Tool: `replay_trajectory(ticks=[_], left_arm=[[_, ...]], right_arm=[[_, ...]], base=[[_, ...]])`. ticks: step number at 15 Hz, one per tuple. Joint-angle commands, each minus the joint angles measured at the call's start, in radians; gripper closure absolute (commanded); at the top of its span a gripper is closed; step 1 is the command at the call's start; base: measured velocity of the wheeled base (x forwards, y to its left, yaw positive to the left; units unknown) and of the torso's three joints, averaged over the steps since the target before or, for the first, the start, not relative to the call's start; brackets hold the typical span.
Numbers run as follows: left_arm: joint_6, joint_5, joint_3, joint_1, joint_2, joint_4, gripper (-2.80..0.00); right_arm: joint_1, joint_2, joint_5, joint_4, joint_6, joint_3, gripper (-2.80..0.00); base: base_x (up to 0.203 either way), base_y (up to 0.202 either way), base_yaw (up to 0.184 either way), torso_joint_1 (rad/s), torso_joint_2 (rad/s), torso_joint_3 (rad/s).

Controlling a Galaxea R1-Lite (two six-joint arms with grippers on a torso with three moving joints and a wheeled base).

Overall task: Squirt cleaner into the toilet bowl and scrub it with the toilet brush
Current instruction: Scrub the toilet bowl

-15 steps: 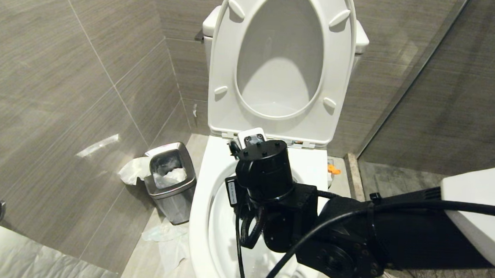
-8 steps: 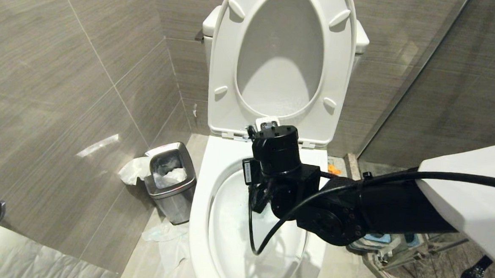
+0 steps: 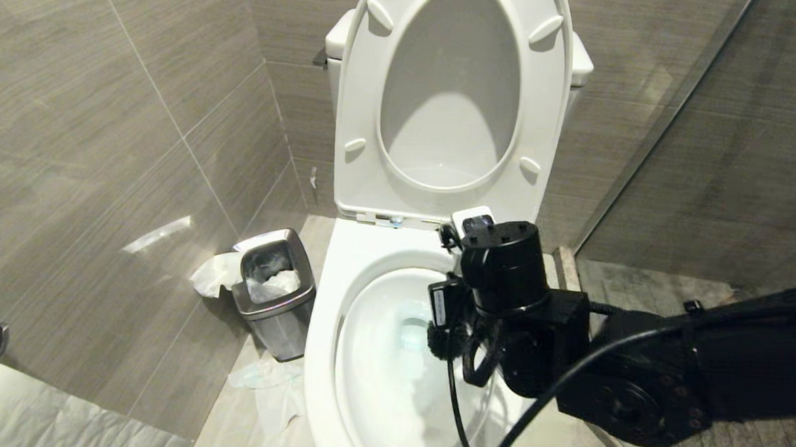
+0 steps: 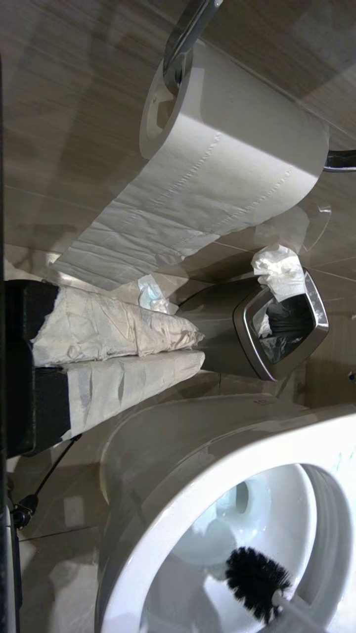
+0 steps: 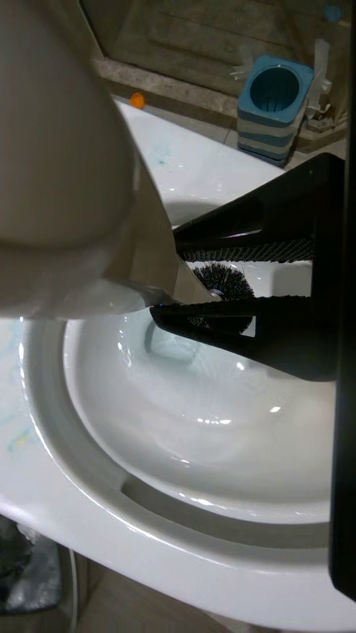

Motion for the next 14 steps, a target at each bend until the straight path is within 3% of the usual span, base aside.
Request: replay_trajectory(ticks=[1, 7, 11, 14], left_arm=[[0.001, 0.0, 0.003, 0.0, 0.001, 0.0, 0.0], [0.001, 0.0, 0.003, 0.0, 0.001, 0.0, 0.0], [0.001, 0.0, 0.003, 0.0, 0.001, 0.0, 0.0], [0.001, 0.0, 0.003, 0.0, 0.001, 0.0, 0.0]], right_arm=[[0.036, -0.073, -0.002, -0.003, 0.005, 0.057, 0.0], [0.174, -0.022, -0.003, -0.005, 0.035, 0.047, 0.0], [0.177, 0.081, -0.006, 0.0, 0.031, -0.114, 0.0], [0.134, 0.151, -0.005, 0.004, -0.006, -0.226, 0.0]], base=[[0.0, 0.0, 0.0, 0.0, 0.0, 0.0], [0.0, 0.0, 0.0, 0.0, 0.0, 0.0], [0.0, 0.0, 0.0, 0.0, 0.0, 0.0], [0.0, 0.0, 0.0, 0.0, 0.0, 0.0]])
